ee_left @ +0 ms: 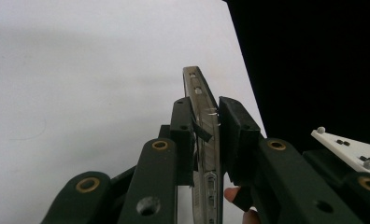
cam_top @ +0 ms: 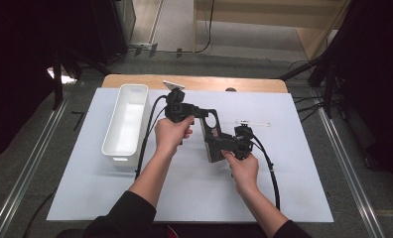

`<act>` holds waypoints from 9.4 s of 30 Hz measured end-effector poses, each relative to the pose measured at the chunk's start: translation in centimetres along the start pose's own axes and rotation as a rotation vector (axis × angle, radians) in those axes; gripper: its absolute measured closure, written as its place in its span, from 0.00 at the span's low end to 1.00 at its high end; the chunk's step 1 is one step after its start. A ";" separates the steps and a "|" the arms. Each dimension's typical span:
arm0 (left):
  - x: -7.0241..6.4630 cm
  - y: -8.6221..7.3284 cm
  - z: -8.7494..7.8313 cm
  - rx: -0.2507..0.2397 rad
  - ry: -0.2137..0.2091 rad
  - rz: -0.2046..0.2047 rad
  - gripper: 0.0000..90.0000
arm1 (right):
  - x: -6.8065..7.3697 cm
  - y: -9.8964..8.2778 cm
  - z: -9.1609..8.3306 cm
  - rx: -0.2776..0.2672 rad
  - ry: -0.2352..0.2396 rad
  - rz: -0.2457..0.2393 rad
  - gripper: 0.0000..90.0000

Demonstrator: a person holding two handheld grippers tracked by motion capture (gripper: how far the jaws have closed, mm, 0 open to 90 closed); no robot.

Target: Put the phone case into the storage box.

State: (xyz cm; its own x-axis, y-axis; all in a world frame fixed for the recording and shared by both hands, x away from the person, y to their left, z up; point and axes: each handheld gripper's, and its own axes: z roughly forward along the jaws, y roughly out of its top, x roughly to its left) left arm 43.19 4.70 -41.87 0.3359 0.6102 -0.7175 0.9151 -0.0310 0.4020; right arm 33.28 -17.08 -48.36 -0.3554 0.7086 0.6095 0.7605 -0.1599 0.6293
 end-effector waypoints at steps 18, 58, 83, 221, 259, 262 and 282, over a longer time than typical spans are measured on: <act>0.0 0.1 0.0 0.000 -0.043 -0.012 0.88 | 0.0 0.0 0.0 -0.005 0.004 -0.004 0.12; -0.2 0.1 -0.5 -0.011 -0.075 0.002 0.88 | 0.5 0.3 0.2 -0.012 -0.009 -0.020 0.10; -1.2 0.6 -1.9 -0.025 -0.012 0.129 0.88 | 0.8 1.1 -0.9 0.072 -0.006 -0.099 0.00; -3.1 -5.3 -6.8 0.114 -0.294 0.647 0.88 | 3.3 2.3 -3.7 0.084 0.223 -0.397 0.62; -4.2 -6.0 -6.5 0.059 -0.213 0.766 0.49 | 3.7 2.7 -4.2 0.080 0.195 -0.415 0.78; -4.3 -6.0 -6.4 0.034 -0.208 0.797 0.39 | 3.7 2.7 -4.4 0.081 0.187 -0.417 0.78; -4.0 -5.8 -6.2 0.041 -0.148 0.751 0.30 | 3.1 3.3 -5.2 0.091 0.112 -0.391 0.78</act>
State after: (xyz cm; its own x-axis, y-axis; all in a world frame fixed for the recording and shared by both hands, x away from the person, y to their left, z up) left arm 35.16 7.40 -37.81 0.8944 0.3014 -0.3304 0.4363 -0.4262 0.7925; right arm 31.84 -19.00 -41.92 -0.6801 0.6238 0.3851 0.5995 0.1710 0.7819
